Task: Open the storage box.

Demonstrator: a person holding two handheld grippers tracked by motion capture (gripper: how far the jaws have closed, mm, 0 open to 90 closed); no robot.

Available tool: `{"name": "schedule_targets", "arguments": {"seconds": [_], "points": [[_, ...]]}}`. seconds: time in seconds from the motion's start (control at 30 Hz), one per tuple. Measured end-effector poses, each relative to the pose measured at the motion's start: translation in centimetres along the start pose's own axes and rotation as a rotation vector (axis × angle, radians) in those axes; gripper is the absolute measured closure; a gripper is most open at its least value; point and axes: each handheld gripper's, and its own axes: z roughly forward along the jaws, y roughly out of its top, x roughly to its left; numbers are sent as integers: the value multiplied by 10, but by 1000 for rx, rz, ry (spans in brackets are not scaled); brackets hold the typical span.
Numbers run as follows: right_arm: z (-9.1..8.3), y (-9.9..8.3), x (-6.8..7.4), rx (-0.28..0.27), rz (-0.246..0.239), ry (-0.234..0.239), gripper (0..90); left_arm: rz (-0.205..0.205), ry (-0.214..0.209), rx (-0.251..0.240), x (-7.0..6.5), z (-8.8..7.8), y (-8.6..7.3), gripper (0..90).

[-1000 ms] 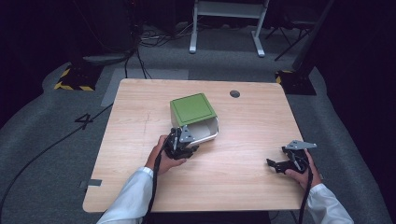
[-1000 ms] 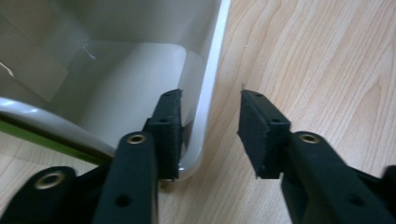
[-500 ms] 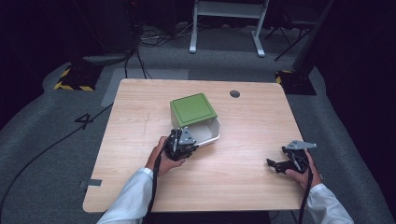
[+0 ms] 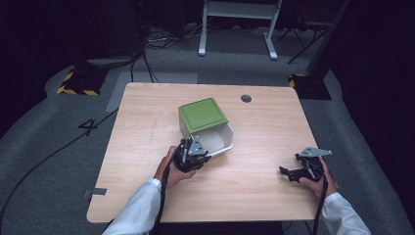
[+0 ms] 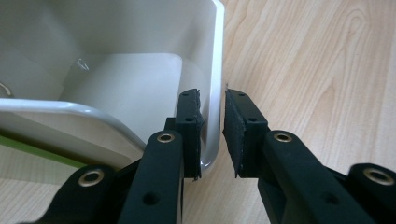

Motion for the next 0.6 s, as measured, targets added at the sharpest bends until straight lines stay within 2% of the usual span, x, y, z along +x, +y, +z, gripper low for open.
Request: {"name": "schedule_targets", "arguments": {"seconds": [0.03,0.2,0.47,0.6], "points": [[0,0,0,0,0,0,36,10,-14,-3,-1,-1,0,746],[0,0,0,0,0,0,36,21,-23,-3,-4,0,1,747],[0,0,0,0,0,0,36,45,-19,20,-13,0,3,755],[0,0,0,0,0,0,36,40,-21,21,-16,0,3,756]]}}
